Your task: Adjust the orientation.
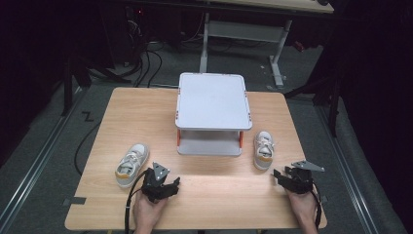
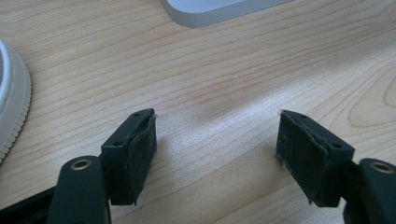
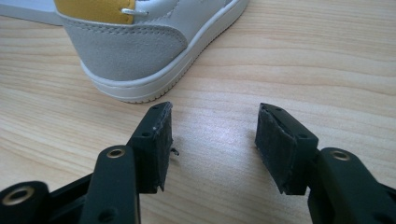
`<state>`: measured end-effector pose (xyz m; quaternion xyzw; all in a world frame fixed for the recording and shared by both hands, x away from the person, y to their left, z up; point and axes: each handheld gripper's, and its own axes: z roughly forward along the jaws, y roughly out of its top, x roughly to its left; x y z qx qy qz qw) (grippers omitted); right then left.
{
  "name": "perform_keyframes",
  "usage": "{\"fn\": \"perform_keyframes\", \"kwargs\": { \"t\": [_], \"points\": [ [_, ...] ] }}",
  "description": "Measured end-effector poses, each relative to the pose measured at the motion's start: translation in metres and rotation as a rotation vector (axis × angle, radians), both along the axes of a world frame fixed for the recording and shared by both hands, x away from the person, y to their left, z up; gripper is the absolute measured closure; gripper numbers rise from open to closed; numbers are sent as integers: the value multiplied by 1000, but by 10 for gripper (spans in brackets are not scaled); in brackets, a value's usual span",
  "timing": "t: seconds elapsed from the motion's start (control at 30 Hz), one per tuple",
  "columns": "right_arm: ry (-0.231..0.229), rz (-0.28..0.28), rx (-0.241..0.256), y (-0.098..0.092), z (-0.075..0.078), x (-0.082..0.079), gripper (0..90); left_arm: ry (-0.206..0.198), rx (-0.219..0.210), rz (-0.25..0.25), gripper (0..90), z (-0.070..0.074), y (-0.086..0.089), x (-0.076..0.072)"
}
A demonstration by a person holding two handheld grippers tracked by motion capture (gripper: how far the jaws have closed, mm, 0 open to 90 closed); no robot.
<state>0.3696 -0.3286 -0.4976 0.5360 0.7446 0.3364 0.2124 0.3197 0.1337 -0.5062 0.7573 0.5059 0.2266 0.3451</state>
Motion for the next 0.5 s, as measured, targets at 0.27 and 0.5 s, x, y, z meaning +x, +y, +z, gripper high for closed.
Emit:
{"fn": "perform_keyframes", "kwargs": {
  "t": [0.27, 0.5],
  "points": [
    [-29, -1, 64, -2, 16, -6, 512, -2, 0, 1, 291, 0, 0, 1],
    [-47, 14, 69, 2, 33, 2, 531, -2, -1, 1, 292, 0, 0, 1]
  ]
}}
